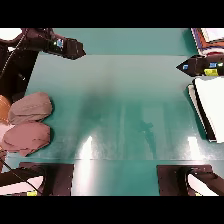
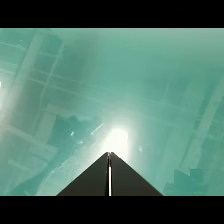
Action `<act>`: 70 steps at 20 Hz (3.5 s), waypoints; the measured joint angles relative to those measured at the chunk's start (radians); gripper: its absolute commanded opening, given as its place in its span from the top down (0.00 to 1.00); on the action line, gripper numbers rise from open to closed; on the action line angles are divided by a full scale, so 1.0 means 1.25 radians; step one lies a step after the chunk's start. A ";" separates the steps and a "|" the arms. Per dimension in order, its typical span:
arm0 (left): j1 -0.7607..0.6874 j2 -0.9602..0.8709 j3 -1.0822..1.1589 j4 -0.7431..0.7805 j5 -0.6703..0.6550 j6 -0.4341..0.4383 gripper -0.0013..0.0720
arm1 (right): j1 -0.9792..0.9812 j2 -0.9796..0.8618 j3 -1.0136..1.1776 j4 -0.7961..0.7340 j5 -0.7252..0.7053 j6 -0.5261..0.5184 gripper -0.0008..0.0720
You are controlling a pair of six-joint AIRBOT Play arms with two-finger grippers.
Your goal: Fold the shirts.
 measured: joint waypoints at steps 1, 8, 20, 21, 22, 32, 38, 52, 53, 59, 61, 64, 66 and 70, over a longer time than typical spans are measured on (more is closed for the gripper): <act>0.009 0.003 0.005 0.010 -0.009 -0.001 0.95 | 0.000 0.000 0.000 0.000 0.000 0.000 0.96; 0.189 0.037 -0.039 0.296 -0.213 -0.038 0.00 | 0.000 0.000 0.000 0.002 0.002 0.000 0.96; 0.362 0.041 -0.503 0.383 -0.045 -0.095 0.94 | 0.000 -0.002 0.000 0.002 -0.015 0.000 0.96; 0.364 0.043 -0.510 0.383 -0.041 -0.097 0.95 | 0.000 -0.002 0.000 0.002 -0.019 0.000 0.96; 0.366 0.049 -0.512 0.385 -0.040 -0.101 0.95 | 0.000 -0.002 0.000 0.002 -0.023 0.000 0.96; 0.285 0.294 -0.156 0.311 -0.131 -0.104 0.95 | 0.000 -0.002 0.154 0.000 -0.063 0.000 0.96; -0.007 0.301 -0.006 0.281 -0.157 -0.103 0.95 | 0.000 -0.002 0.274 -0.004 -0.085 0.000 0.96; -0.230 -0.021 0.012 0.334 -0.092 -0.051 0.30 | 0.000 -0.002 0.325 -0.006 -0.013 0.000 0.96; -0.179 -0.022 -0.002 0.332 -0.097 -0.060 0.30 | 0.000 -0.002 0.325 -0.006 -0.010 0.000 0.96; 0.087 -0.057 -0.196 0.224 -0.078 -0.078 0.30 | 0.000 -0.002 0.325 -0.006 -0.006 0.000 0.96; 0.139 -0.083 -0.260 0.207 -0.056 -0.078 0.30 | 0.000 -0.002 0.318 -0.006 -0.006 0.000 0.96; 0.174 -0.131 -0.313 0.173 -0.038 -0.061 0.30 | 0.000 -0.002 0.293 -0.005 -0.006 0.000 0.96; 0.186 -0.160 -0.329 0.124 -0.028 -0.032 0.30 | 0.000 -0.002 0.274 -0.005 -0.009 0.000 0.96; 0.194 -0.199 -0.342 0.032 -0.018 0.005 0.30 | 0.000 -0.002 0.237 -0.004 -0.015 0.000 0.96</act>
